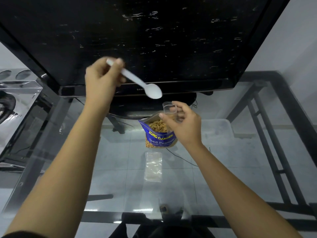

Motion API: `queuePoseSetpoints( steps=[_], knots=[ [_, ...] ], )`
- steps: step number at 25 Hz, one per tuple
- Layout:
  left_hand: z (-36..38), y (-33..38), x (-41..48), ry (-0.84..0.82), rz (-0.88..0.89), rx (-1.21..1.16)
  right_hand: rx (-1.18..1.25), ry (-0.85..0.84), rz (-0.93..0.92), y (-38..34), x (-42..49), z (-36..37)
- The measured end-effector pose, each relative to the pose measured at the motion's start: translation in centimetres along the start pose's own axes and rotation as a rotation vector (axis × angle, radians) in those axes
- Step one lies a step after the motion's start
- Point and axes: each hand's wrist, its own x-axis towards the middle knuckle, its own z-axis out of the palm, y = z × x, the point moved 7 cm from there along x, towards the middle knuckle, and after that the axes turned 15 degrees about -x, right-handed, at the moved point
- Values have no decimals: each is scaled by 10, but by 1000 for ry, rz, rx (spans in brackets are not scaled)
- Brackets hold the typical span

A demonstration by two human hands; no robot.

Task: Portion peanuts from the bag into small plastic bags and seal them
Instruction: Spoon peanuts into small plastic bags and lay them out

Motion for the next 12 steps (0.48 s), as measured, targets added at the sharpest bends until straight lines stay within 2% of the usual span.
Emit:
queuePoseSetpoints(
  steps=[1,3,5,9,10,12],
  knots=[
    [-9,-25,-4,49,-92,-8,9,2,17,3,0,-3],
    [-8,-77,-26,-24,-247,136,29,10,57,9,0,-10],
    [2,-109,-49,-119,-301,312,18,18,94,11,1,-16],
    [1,-121,-70,-35,-415,430,29,38,122,10,1,-26],
    [-2,-117,-74,4,-411,466,34,41,122,9,1,-28],
    [1,-94,-84,66,-246,515,51,43,127,9,0,-31]
  ],
)
